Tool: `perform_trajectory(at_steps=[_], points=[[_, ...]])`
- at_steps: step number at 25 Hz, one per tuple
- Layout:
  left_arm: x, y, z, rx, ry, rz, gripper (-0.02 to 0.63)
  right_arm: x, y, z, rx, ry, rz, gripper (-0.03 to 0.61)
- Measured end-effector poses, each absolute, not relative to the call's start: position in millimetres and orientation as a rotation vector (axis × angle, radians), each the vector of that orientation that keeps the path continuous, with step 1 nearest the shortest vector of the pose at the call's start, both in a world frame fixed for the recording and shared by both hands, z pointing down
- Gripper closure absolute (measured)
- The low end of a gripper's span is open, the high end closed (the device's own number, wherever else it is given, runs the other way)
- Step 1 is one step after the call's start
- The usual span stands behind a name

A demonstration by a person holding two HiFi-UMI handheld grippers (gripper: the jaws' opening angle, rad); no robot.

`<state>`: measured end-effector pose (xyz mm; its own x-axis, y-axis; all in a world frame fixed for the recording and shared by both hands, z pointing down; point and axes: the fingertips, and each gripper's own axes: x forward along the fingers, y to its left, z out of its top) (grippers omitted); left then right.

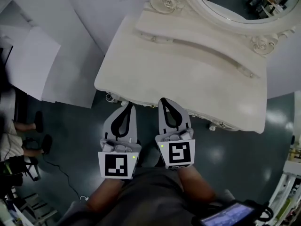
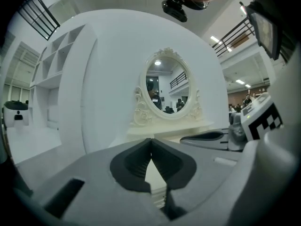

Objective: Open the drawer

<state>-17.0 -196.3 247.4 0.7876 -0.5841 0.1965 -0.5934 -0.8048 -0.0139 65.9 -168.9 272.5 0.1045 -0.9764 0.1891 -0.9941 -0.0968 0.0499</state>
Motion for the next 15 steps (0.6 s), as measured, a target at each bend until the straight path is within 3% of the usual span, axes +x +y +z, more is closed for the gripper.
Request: perform_trajectory(at_steps=[15], points=[[-52.7,-187.9,343.6,2.934,-0.709,0.486,0.598,16.4,-147.7,404.1,2.253,-1.773,0.408,0.564]])
